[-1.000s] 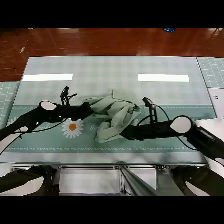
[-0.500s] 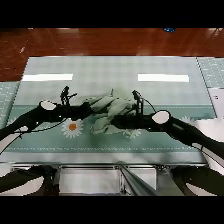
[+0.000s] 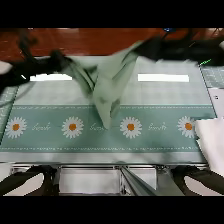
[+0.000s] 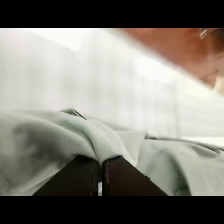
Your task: Fold the shirts.
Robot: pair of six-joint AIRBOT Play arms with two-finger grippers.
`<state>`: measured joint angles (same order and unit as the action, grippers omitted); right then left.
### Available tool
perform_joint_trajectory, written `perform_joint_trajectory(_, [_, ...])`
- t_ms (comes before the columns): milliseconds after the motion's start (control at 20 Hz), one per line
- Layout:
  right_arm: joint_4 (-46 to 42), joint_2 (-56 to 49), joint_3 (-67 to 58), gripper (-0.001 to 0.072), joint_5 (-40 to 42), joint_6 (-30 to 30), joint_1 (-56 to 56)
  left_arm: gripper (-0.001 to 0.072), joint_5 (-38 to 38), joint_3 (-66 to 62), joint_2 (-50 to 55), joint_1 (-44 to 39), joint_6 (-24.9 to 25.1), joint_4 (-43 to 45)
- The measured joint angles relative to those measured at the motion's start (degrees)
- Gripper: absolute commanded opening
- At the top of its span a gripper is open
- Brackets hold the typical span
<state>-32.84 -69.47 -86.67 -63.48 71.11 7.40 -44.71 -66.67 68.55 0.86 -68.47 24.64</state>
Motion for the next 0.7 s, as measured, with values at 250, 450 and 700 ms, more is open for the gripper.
perform_joint_trajectory(250, [-13.1,3.5,-26.3,0.0027,-14.1,5.2,-8.1,0.0019,-6.4,-24.3,-6.4,7.2,0.2,-0.2])
perform_joint_trajectory(450, [-24.8,11.8,-30.8,0.0028,-21.5,7.9,-9.9,0.0019,-12.8,-33.8,-14.7,13.9,0.3,0.9])
perform_joint_trajectory(700, [-36.6,22.9,-25.4,0.0028,-28.5,11.5,-10.5,0.0019,-24.3,-36.6,-26.1,20.0,-1.4,8.6])
